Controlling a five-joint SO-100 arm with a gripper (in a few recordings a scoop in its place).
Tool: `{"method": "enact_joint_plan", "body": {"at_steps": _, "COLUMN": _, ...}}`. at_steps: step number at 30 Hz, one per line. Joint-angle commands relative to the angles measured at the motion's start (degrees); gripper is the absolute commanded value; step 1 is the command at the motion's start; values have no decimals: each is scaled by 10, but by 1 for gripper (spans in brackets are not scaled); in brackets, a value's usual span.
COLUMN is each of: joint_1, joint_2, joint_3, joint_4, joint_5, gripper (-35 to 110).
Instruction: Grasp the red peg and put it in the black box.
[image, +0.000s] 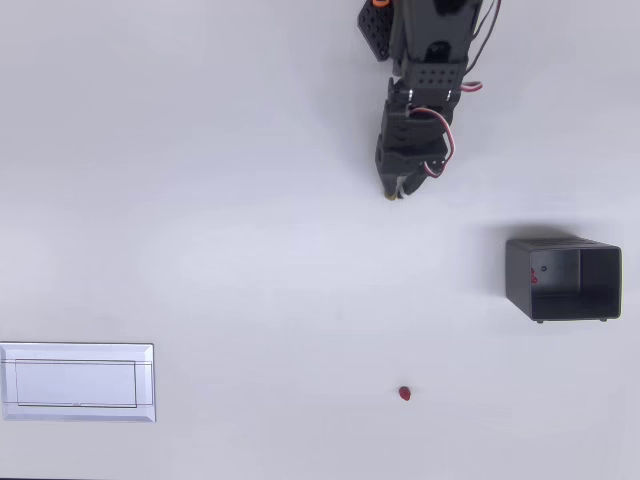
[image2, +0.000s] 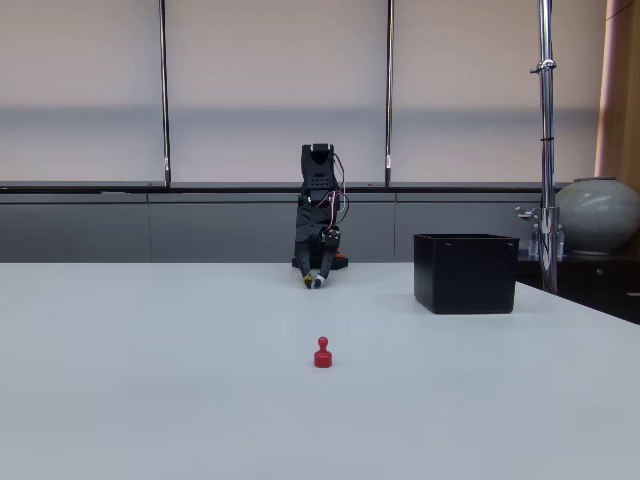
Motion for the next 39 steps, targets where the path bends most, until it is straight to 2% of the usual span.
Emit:
{"method": "enact_joint_plan", "body": {"at_steps": 1, "joint_1": -18, "joint_2": 94, "joint_3": 14, "joint_4": -125, "joint_5": -17, "gripper": 10}}
{"method": "enact_joint_plan", "body": {"at_steps": 10, "joint_1": -33, "joint_2": 312, "joint_3": 134, "joint_4": -308, "joint_5": -52, "gripper": 10}}
{"method": "enact_joint_plan", "body": {"at_steps": 19, "joint_1": -15, "joint_2": 491, "joint_3": 339, "joint_4": -315, "joint_5": -32, "gripper": 10}}
{"method": "enact_joint_plan", "body": {"at_steps": 28, "joint_1": -11, "joint_2": 649, "joint_3": 475, "joint_4": -430, "joint_5": -25, "gripper": 16}}
{"method": "enact_joint_plan", "body": {"at_steps": 39, "joint_1": -13, "joint_2": 755, "joint_3": 670, "joint_4": -387, "joint_5": -40, "gripper": 16}}
